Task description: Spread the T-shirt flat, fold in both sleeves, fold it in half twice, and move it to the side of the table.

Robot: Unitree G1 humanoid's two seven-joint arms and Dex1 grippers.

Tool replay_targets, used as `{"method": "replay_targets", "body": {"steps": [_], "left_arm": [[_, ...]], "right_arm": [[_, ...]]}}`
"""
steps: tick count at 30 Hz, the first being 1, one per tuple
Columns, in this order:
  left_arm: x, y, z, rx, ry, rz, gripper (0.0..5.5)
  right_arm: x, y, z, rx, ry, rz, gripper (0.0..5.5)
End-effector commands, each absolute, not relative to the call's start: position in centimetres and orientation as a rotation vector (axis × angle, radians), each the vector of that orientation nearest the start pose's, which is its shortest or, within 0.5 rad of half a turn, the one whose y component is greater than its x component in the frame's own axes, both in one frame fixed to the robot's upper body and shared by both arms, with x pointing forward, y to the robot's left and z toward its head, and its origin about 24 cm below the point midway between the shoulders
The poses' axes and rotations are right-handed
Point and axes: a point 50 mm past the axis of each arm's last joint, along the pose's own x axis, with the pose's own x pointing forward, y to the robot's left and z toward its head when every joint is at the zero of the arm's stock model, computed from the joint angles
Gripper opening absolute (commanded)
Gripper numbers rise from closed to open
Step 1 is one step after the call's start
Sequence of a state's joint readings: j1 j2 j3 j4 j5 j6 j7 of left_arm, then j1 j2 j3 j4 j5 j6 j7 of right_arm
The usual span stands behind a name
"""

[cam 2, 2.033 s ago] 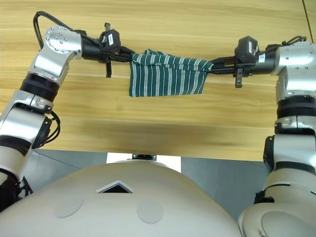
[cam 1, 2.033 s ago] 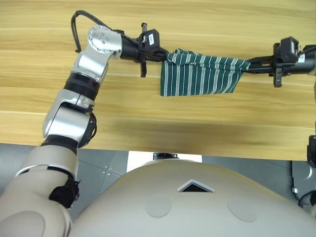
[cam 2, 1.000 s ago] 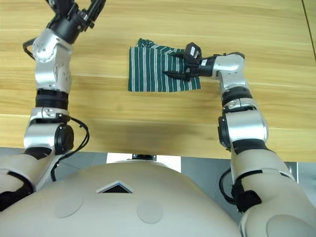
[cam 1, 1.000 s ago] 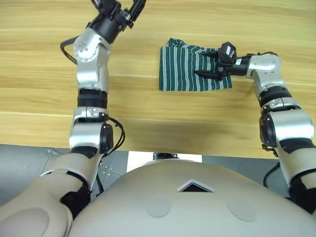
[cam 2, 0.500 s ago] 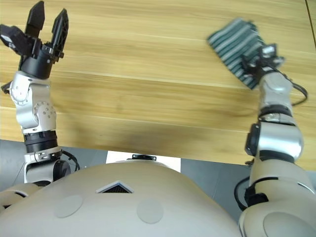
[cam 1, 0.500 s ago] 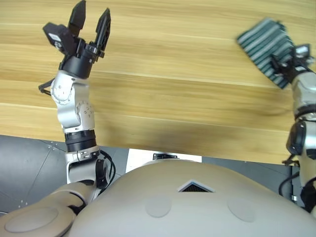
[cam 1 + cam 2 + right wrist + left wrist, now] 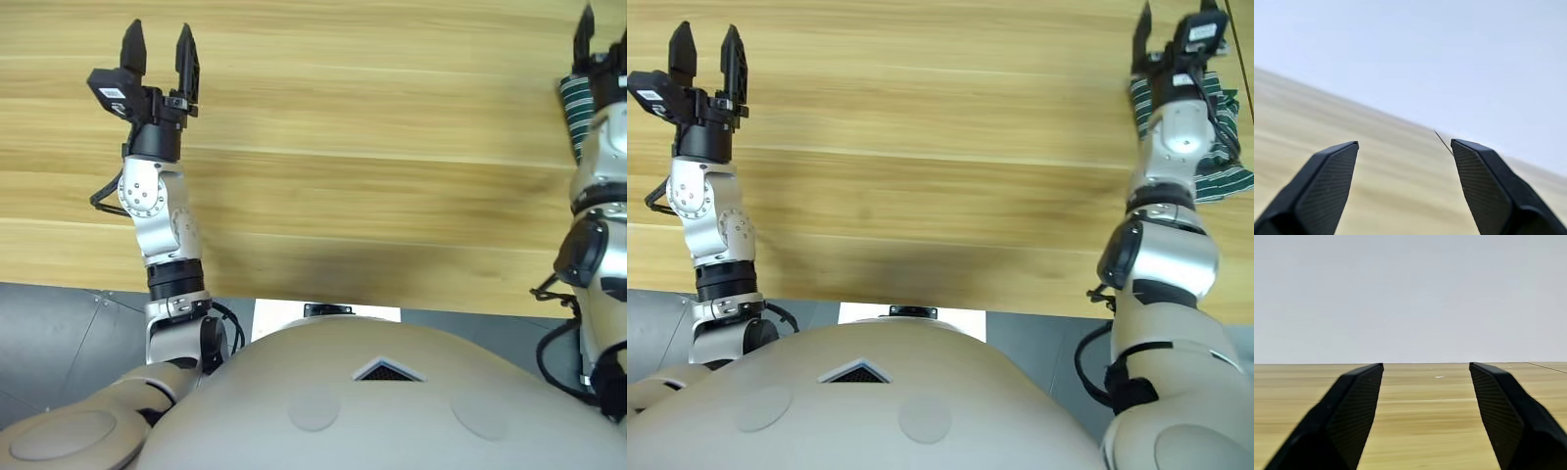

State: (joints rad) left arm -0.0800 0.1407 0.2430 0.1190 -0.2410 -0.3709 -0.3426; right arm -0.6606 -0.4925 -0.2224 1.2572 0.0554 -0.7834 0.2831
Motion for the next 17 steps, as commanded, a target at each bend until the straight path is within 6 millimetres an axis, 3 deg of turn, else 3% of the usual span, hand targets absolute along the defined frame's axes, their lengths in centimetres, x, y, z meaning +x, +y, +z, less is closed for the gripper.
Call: {"method": "replay_targets", "body": {"steps": [1, 5, 17], "left_arm": [[26.1, 21.2, 8.2, 0.093, -0.416, -0.067, 3.14], [26.0, 20.8, 7.0, 0.144, -0.390, -0.086, 3.14], [26.5, 20.3, 7.1, 0.138, -0.434, -0.052, 3.14]], "right_arm": [[32.6, -25.8, 4.9, -0.270, -0.159, 0.036, 3.52], [31.6, -24.3, 2.6, -0.257, -0.113, 0.058, 3.52], [30.5, -23.3, 3.4, -0.151, -0.293, 0.125, 3.52]]}}
